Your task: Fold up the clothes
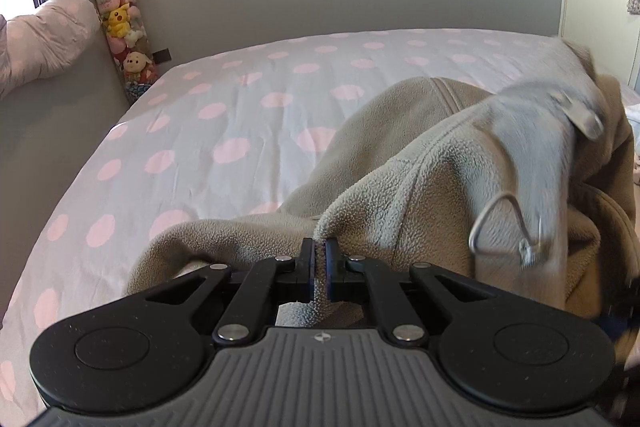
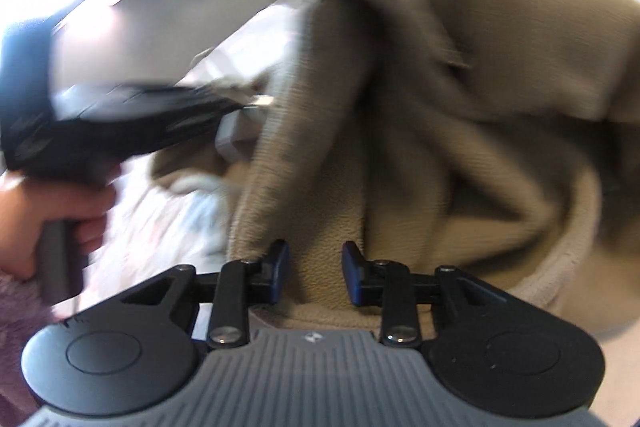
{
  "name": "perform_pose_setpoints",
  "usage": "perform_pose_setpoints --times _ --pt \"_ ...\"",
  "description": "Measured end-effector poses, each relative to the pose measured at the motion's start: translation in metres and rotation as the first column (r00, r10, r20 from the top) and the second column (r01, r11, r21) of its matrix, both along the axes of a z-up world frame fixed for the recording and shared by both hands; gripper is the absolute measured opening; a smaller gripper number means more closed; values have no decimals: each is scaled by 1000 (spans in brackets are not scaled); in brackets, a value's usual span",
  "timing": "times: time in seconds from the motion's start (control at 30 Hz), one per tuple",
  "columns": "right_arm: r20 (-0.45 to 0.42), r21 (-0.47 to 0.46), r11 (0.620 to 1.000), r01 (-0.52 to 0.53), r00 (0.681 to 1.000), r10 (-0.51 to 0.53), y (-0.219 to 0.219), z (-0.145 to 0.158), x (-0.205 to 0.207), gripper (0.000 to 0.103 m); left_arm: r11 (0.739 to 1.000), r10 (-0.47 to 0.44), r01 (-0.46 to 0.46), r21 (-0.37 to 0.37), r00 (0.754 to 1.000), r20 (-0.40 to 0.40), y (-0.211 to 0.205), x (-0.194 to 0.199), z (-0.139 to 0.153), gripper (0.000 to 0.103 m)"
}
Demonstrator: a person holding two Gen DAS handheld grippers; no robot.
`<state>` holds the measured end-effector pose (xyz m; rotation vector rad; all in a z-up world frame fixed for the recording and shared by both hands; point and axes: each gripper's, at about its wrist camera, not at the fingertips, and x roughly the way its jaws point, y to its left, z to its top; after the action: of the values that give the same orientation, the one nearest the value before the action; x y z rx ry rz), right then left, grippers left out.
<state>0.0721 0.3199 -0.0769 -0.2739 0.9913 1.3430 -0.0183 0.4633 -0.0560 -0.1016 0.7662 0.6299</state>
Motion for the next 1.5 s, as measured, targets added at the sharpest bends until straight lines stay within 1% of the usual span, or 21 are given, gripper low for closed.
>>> perform_pose_setpoints --times 0.13,0.2,0.23,0.27,0.37,0.4,0.53,0.6,0.7,0.83,0.9,0.97,1.1,1.13,1.17,1.3,1.37,1.4,1.43,1.47,1.5 --pt "27 -20 999 -45 999 45 0 1 -20 28 1000 1 -1 -7 1000 -11 0 -2 -4 3" --pt "67 -35 999 -29 997 32 -7 4 -20 35 1000 -3 3 -8 1000 -9 0 -4 -4 3" --pt "83 -32 999 -13 996 15 -14 7 -18 44 1000 -4 4 -7 1000 -7 0 -4 -5 3" --pt "95 -26 1000 2 996 1 -21 11 -14 50 1000 -6 6 -8 1000 -5 0 -5 -5 3" --pt "145 -11 999 50 988 -48 -45 24 0 53 1000 -8 8 -7 1000 -6 2 -4 -7 3" --pt "172 -5 997 71 983 -69 -55 29 5 53 1000 -9 9 -8 1000 -6 3 -4 -7 3" --pt "263 37 987 154 952 -158 -96 41 31 63 1000 -12 12 -5 1000 -10 6 -2 -7 3" --pt "305 43 980 195 932 -198 -113 43 49 63 1000 -13 13 -2 1000 -15 8 0 -8 3" --pt "362 37 968 247 900 -243 -115 45 60 63 1000 -12 12 1 1000 -23 12 6 -8 3" --pt "401 44 958 284 873 -277 -119 33 84 63 1000 -18 19 20 999 -43 14 14 -7 3" --pt "453 44 958 284 849 -272 -120 31 91 64 999 -24 26 29 998 -53 16 16 -8 3" --pt "506 42 958 282 821 -264 -121 30 97 72 999 -30 32 38 998 -63 17 19 -10 3" --pt "666 21 961 275 713 -219 -108 21 112 78 998 -45 49 45 996 -83 20 23 -13 3" --pt "688 9 960 279 695 -208 -106 19 120 79 997 -54 59 53 994 -92 20 25 -14 3" --pt "697 -1 958 286 687 -204 -105 17 130 79 996 -64 70 60 993 -102 21 26 -14 3" --pt "692 -12 948 317 688 -221 -101 10 169 79 985 -125 138 106 985 -120 18 30 -20 4" --pt "661 -9 947 320 712 -234 -97 8 184 79 972 -167 184 149 978 -122 14 29 -24 7" --pt "645 -7 947 321 725 -241 -95 7 192 73 969 -178 195 153 977 -121 13 29 -26 7" --pt "626 -4 945 327 738 -253 -94 7 196 55 966 -188 205 156 975 -120 13 29 -29 7" --pt "607 -1 942 335 749 -265 -92 7 201 51 964 -197 215 158 973 -119 12 28 -31 7" --pt "610 5 938 346 743 -277 -91 9 201 42 961 -207 224 161 971 -118 11 28 -33 7"
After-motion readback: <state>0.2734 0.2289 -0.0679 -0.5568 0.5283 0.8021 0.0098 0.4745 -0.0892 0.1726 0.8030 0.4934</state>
